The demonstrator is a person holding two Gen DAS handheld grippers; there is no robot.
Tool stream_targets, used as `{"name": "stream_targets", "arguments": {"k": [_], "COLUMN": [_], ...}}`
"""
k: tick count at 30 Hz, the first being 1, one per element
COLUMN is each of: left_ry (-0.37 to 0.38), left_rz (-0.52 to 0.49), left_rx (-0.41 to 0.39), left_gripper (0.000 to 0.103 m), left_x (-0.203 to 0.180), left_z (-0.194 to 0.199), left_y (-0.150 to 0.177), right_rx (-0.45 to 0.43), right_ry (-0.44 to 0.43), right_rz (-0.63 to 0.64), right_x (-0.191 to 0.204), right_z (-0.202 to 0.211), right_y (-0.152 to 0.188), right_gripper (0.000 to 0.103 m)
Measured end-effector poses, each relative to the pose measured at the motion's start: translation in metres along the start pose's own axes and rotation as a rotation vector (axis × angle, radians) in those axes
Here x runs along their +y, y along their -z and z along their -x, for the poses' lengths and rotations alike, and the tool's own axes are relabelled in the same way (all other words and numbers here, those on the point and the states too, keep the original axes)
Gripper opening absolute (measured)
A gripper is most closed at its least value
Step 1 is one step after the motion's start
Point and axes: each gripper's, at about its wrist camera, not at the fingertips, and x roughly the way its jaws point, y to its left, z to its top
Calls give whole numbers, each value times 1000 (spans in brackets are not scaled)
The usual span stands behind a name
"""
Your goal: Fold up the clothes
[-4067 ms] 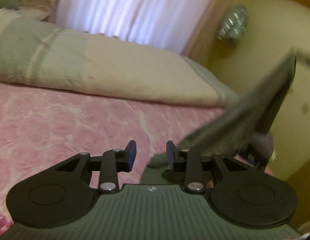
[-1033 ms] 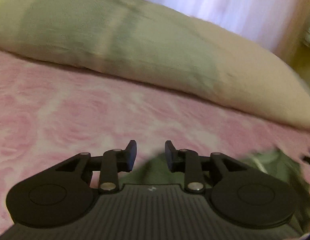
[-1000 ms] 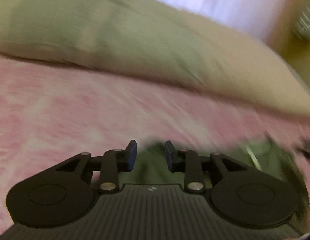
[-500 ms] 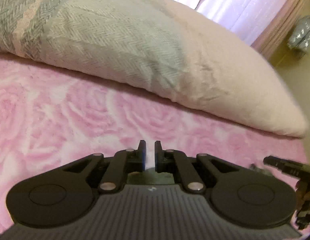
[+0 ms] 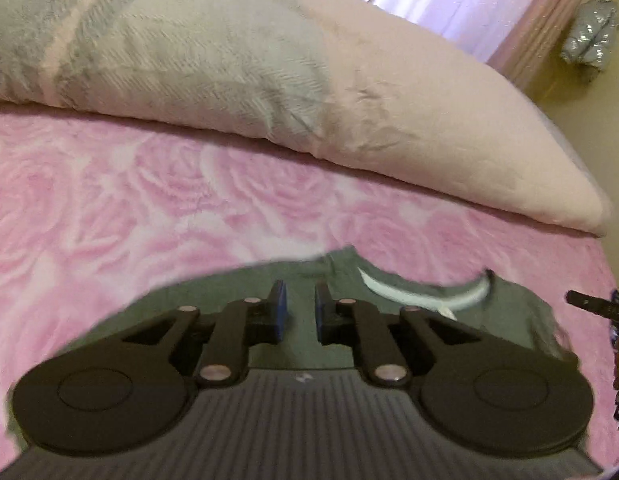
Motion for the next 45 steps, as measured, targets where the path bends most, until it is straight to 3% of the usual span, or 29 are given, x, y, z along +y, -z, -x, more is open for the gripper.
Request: {"name": "stream_targets", "arguments": {"k": [3,6,8,12,13,17,20,25,27,29,35,40,42,43,44,45], "left_ry": [17,27,35,28,25,17,12,-5,-14,-23,-54,-83,-94,-100,-106,-115], "left_rz": [47,137,197,258,266,284,292,326,322,317,306,318,321,322,323,327], "left_rx": [27,59,81,92,89,57,23,-29,-34,-40,-51,-23,-16,-15,-16,-17], "left_gripper": [10,10,10,10,10,10,10,10,10,10,10,10,10,10,10,10], "left_x": [-5,-12,-16,-28,-31,-34,-33,-24,-23,-21,-17,-11,-9,-7,-6,-3], "left_z": [32,61,81,103,107,116,122,124,123,123,120,110,110,112,115,118], "left_y": [26,62,86,115,119,124,123,114,109,104,90,97,99,100,100,101], "right_rx": [23,85,136,174,175,114,84,99,114,114,-29,51,74,61,46,24], "right_ry": [2,-33,-68,-182,-222,-273,-249,-279,-284,-276,-94,-20,-29,-27,-14,-14], "right_rz": [-47,-42,-134,-784,-894,-901,-681,-533,-474,-400,-273,-213,-296,-355,-408,-458], "right_x": [-35,-40,-47,-100,-107,-112,-102,-95,-94,-92,-110,-114,-124,-129,-132,-134], "right_z": [53,94,112,110,101,68,39,4,-1,-2,36,6,4,9,18,32], "right_y": [31,72,100,151,158,143,105,68,62,56,31,39,42,42,44,50], "right_gripper": [38,38,38,38,38,38,37,37,1,1,1,2,8,21,47,60]}}
